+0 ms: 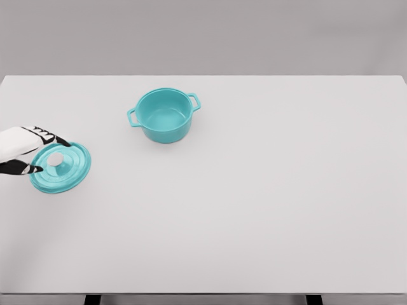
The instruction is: Cover the pot with left arm
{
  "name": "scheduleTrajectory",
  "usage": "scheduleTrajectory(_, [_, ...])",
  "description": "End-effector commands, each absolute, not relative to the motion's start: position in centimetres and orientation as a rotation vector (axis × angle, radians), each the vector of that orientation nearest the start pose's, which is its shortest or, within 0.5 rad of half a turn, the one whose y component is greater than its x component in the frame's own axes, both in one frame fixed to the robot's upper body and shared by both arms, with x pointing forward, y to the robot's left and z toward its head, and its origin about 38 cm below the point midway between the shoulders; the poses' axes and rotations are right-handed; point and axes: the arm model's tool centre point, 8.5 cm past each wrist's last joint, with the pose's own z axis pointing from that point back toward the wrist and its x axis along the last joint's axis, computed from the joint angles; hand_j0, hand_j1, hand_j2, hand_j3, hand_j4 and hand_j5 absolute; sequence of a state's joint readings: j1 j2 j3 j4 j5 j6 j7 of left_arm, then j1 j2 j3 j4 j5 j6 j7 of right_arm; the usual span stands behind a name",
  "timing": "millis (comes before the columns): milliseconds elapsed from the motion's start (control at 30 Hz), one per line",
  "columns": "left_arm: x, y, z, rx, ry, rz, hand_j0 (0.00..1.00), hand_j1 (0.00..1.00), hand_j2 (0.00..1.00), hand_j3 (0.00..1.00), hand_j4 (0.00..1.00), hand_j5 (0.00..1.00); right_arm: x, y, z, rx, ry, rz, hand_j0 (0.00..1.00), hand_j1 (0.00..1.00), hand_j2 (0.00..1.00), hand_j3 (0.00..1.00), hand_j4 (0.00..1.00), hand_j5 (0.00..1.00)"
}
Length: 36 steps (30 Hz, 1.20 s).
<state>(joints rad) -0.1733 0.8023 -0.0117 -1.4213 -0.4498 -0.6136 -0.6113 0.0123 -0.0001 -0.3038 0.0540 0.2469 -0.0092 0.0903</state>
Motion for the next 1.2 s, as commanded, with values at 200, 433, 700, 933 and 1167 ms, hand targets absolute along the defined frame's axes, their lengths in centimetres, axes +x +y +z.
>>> scheduleTrajectory(200, [37.72, 43.26, 17.61, 0.527, -1.245, -1.742, 0.79, 0.79, 0.79, 0.79, 0.79, 0.79, -2.49, -25.81, -26.09, 0.018, 0.051, -0.062, 1.0, 1.0, 1.0, 1.0, 1.0, 1.0])
scheduleTrajectory(433, [37.78, 43.21, 17.5, 0.534, -1.23, -1.756, 0.72, 0.72, 0.72, 0.72, 0.72, 0.72, -2.44, -25.83, -26.1, 0.017, 0.049, -0.062, 1.0, 1.0, 1.0, 1.0, 1.0, 1.0])
scheduleTrajectory(700, [37.87, 43.14, 17.36, 0.536, -1.228, -1.757, 0.72, 0.72, 0.72, 0.72, 0.72, 0.72, -2.49, -25.81, -26.09, 0.018, 0.051, -0.062, 1.0, 1.0, 1.0, 1.0, 1.0, 1.0])
scheduleTrajectory(933, [38.03, 43.0, 17.31, 0.543, -1.223, -1.762, 0.73, 0.73, 0.73, 0.73, 0.73, 0.73, -2.44, -25.83, -26.1, 0.017, 0.049, -0.062, 1.0, 1.0, 1.0, 1.0, 1.0, 1.0])
scheduleTrajectory(1167, [38.25, 43.37, 16.94, 0.559, -1.191, -1.768, 0.73, 0.73, 0.73, 0.73, 0.73, 0.73, -2.49, -25.81, -26.09, 0.018, 0.051, -0.062, 1.0, 1.0, 1.0, 1.0, 1.0, 1.0])
